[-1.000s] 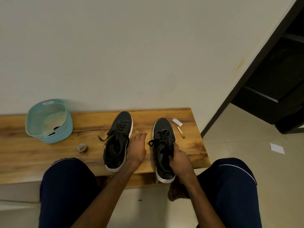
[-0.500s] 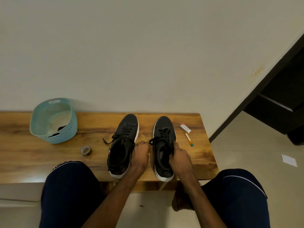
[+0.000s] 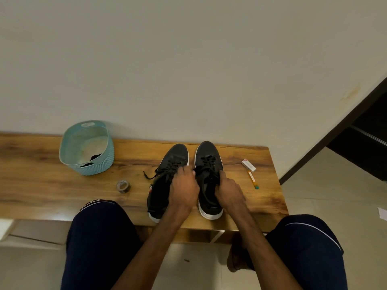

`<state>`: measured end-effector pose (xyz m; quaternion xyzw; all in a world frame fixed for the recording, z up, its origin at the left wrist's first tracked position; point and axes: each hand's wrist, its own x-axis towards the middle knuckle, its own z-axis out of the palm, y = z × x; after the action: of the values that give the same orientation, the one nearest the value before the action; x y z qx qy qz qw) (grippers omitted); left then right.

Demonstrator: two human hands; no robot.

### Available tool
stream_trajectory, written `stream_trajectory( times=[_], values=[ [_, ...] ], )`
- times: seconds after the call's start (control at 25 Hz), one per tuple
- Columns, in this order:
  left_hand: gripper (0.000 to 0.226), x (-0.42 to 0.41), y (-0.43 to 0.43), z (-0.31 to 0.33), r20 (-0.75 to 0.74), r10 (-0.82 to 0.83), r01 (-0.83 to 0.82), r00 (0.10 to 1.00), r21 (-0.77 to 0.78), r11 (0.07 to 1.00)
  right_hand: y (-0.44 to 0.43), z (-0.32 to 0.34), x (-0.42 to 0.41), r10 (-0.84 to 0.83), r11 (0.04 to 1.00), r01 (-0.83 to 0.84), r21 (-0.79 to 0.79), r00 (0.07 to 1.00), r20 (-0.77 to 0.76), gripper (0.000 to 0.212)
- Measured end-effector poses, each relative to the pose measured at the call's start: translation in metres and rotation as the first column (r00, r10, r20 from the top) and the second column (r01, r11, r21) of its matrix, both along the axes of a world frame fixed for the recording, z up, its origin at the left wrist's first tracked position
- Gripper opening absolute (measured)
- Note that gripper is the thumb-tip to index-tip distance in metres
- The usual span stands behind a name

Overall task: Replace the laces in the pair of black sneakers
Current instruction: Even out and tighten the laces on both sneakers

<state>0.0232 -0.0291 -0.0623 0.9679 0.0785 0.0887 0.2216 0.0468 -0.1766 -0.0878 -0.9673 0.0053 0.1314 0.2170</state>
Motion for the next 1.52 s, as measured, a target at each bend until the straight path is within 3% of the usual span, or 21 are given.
stream_trajectory(
  times=[0.08, 0.12, 0.2, 0.28, 0.32, 0.44, 0.52, 0.8, 0.88, 0.96, 1.04, 1.12, 1.24, 1.36, 1.44, 1.52],
  values=[
    [0.033, 0.000, 0.036, 0.027, 0.076, 0.132, -0.128, 0.988, -0.064, 0.990, 0.000, -0.002, -0.002, -0.006, 1.000, 0.006, 0.013, 1.000, -0.003, 0.049],
    [0.041, -0.002, 0.060, 0.027, 0.037, 0.184, -0.180, 0.982, -0.096, 0.979, 0.000, -0.003, -0.004, -0.009, 1.000, 0.009, 0.023, 1.000, -0.001, 0.049],
    [0.044, -0.010, 0.102, 0.010, -0.170, 0.220, -0.257, 0.960, -0.234, 0.938, 0.002, -0.002, -0.007, -0.001, 1.000, 0.001, 0.030, 1.000, 0.003, 0.051],
    [0.033, -0.026, 0.109, -0.008, -0.452, 0.109, -0.346, 0.886, -0.483, 0.804, 0.006, 0.000, -0.009, 0.012, 0.999, -0.012, 0.030, 1.000, 0.000, 0.052],
    [0.033, -0.034, 0.104, -0.016, -0.481, 0.065, -0.351, 0.874, -0.533, 0.770, 0.009, 0.001, -0.011, 0.020, 0.999, -0.020, 0.032, 1.000, -0.004, 0.052],
    [0.019, -0.040, 0.086, -0.029, -0.339, 0.146, -0.298, 0.929, -0.456, 0.838, 0.018, 0.000, -0.017, 0.043, 0.998, -0.043, 0.043, 0.999, -0.001, 0.053],
    [0.014, -0.032, 0.078, -0.027, -0.294, 0.183, -0.308, 0.938, -0.468, 0.828, 0.021, -0.001, -0.019, 0.052, 0.997, -0.052, 0.059, 0.999, 0.004, 0.054],
    [0.028, -0.007, 0.082, -0.022, -0.270, 0.145, -0.268, 0.952, -0.506, 0.820, 0.024, -0.001, 0.001, 0.074, 0.997, -0.075, -0.007, 0.996, -0.043, 0.042],
    [0.026, 0.000, 0.095, -0.021, -0.176, 0.216, -0.272, 0.960, -0.420, 0.865, 0.024, 0.007, -0.001, 0.061, 0.998, -0.059, 0.015, 0.992, -0.107, 0.052],
    [0.024, 0.015, 0.101, -0.019, -0.110, 0.136, -0.170, 0.985, -0.415, 0.894, 0.024, 0.017, 0.000, 0.031, 0.999, -0.029, 0.037, 0.999, -0.043, 0.064],
    [0.031, 0.030, 0.102, -0.014, -0.123, -0.073, 0.009, 0.990, -0.456, 0.890, 0.030, 0.033, 0.006, 0.059, 0.994, -0.070, 0.081, 0.990, 0.128, 0.057],
    [0.030, 0.040, 0.101, -0.008, -0.149, -0.198, 0.123, 0.969, -0.403, 0.907, 0.043, 0.045, 0.016, 0.148, 0.969, -0.182, 0.168, 0.969, 0.199, 0.045],
    [0.021, 0.047, 0.100, -0.009, -0.125, -0.191, 0.154, 0.974, -0.258, 0.954, 0.067, 0.039, 0.027, 0.256, 0.953, -0.275, 0.124, 0.955, 0.154, 0.047],
    [0.014, 0.054, 0.103, -0.001, -0.166, -0.236, 0.215, 0.958, -0.134, 0.967, 0.093, 0.027, 0.025, 0.296, 0.955, -0.294, -0.031, 0.950, 0.099, 0.055],
    [0.015, 0.062, 0.110, 0.007, -0.261, -0.283, 0.275, 0.923, -0.068, 0.959, 0.103, 0.027, 0.028, 0.294, 0.952, -0.278, -0.130, 0.947, 0.129, 0.044],
    [0.014, 0.071, 0.115, 0.014, -0.379, -0.333, 0.358, 0.864, -0.006, 0.934, 0.102, 0.031, 0.035, 0.256, 0.966, -0.248, -0.073, 0.957, 0.140, 0.030]
  ],
)
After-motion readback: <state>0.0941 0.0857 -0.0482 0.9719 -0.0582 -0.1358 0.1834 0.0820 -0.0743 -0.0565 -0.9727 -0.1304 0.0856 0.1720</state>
